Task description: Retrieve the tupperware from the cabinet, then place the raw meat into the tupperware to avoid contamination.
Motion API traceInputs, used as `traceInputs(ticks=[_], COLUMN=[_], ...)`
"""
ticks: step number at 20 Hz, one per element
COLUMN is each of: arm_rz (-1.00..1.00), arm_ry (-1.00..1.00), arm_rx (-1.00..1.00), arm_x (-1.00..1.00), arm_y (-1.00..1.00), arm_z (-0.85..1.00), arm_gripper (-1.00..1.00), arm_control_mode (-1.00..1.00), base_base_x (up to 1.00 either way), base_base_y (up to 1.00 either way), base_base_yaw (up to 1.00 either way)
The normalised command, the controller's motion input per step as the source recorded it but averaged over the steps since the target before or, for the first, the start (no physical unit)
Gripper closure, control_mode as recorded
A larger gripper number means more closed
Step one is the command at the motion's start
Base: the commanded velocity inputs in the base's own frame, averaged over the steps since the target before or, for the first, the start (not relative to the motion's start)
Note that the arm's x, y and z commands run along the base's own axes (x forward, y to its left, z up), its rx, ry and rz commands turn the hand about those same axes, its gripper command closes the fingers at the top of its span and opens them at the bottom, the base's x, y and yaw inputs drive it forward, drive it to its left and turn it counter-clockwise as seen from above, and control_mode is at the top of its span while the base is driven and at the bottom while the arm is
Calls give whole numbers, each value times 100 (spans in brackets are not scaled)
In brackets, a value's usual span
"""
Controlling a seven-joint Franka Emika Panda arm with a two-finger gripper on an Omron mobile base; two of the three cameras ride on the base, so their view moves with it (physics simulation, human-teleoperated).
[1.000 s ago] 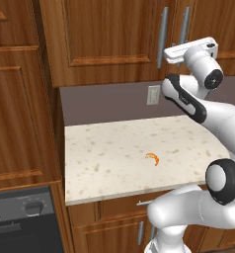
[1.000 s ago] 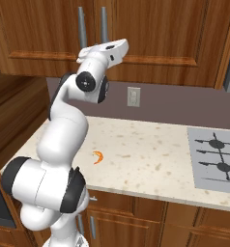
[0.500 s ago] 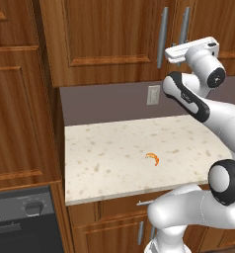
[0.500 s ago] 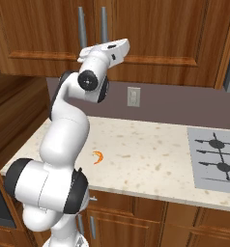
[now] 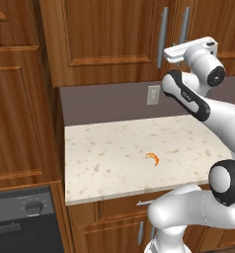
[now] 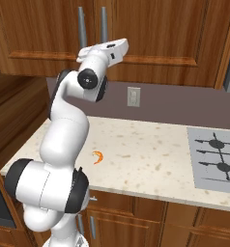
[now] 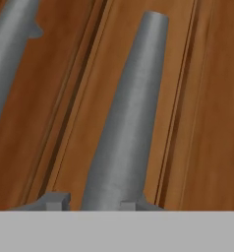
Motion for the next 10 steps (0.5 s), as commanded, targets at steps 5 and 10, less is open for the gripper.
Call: traceInputs(ticks=[5,10], arm_rz=[1,1], arm_ry=[0,0], arm_rx=[0,0], arm_x=[36,22], arm_y=[0,-1], arm_z=[-14,-1], arm_gripper=[100,100], arm_control_mode=[-100,-100], base_base_x=[0,0], base_base_y=[0,0], base_base_yaw=[0,0])
